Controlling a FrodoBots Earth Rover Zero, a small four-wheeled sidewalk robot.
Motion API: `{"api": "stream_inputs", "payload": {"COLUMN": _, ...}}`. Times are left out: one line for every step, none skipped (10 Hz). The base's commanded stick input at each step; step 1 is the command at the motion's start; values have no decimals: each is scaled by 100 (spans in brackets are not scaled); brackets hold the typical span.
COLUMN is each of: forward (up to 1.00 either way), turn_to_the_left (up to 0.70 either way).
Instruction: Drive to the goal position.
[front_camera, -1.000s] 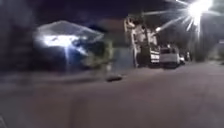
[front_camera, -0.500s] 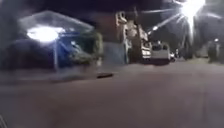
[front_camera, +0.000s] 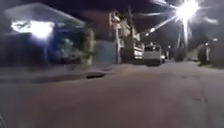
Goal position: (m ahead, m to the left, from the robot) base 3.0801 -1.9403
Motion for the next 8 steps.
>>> {"api": "stream_inputs", "payload": {"forward": 70, "turn_to_the_left": -35}}
{"api": "stream_inputs", "payload": {"forward": 70, "turn_to_the_left": -35}}
{"api": "stream_inputs", "payload": {"forward": 70, "turn_to_the_left": -35}}
{"api": "stream_inputs", "payload": {"forward": 70, "turn_to_the_left": -35}}
{"api": "stream_inputs", "payload": {"forward": 70, "turn_to_the_left": -35}}
{"api": "stream_inputs", "payload": {"forward": 70, "turn_to_the_left": -35}}
{"api": "stream_inputs", "payload": {"forward": 70, "turn_to_the_left": -35}}
{"api": "stream_inputs", "payload": {"forward": 70, "turn_to_the_left": -35}}
